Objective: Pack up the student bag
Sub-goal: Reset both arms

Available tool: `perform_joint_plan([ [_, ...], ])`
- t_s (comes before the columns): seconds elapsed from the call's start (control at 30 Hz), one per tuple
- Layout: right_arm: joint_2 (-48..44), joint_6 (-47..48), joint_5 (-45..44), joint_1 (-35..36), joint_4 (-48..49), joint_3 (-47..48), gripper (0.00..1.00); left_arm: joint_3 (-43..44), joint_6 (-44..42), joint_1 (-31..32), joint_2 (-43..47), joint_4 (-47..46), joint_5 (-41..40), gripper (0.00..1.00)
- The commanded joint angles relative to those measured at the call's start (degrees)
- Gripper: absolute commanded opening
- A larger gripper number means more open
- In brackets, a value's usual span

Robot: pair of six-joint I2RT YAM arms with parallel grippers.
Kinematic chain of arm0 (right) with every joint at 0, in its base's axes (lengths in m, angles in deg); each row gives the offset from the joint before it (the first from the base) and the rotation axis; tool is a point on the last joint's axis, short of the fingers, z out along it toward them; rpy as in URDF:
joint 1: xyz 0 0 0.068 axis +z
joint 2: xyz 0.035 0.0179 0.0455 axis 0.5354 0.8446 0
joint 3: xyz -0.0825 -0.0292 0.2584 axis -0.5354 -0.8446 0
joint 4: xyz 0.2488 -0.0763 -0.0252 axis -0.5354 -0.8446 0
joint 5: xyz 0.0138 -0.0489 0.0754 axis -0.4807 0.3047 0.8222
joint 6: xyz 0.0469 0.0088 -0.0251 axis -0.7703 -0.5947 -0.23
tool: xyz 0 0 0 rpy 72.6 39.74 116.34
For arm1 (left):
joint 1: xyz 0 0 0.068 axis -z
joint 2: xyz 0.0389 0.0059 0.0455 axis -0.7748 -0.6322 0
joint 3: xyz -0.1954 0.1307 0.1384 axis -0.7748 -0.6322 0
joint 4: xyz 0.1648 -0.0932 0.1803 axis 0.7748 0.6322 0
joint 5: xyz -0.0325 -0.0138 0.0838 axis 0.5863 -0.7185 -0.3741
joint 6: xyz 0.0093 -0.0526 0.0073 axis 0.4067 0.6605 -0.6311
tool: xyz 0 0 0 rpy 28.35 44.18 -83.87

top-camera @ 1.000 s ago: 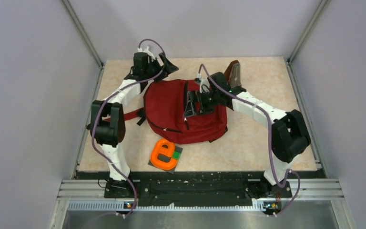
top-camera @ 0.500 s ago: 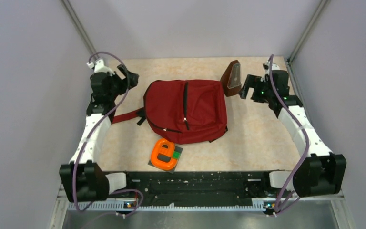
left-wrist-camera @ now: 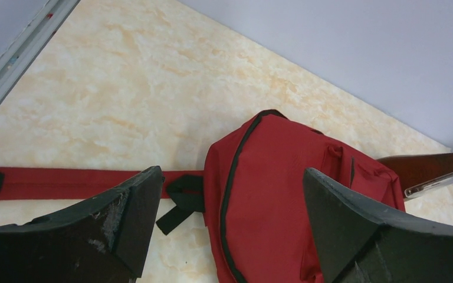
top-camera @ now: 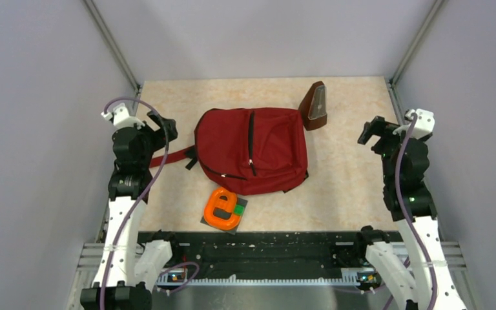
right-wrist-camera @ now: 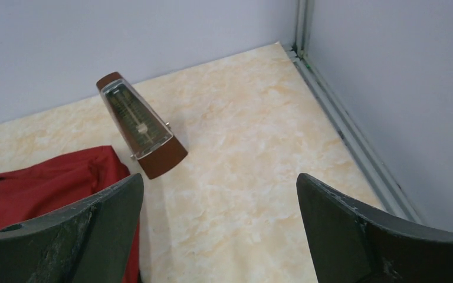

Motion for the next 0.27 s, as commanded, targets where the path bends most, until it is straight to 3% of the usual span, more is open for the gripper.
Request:
perform_joint_plan([
  [0.0,-0.5,-1.3,-6.8,0.3,0.3,-0.2,0.99,-0.6,0.4,-0.1,0.5,0.3,-1.6,0.93],
  [0.23,0.1,-1.6,-6.8,0.3,-1.2,0.8,0.99,-0.7,-0.4,-0.1,1.9,1.1,-1.9,0.93],
])
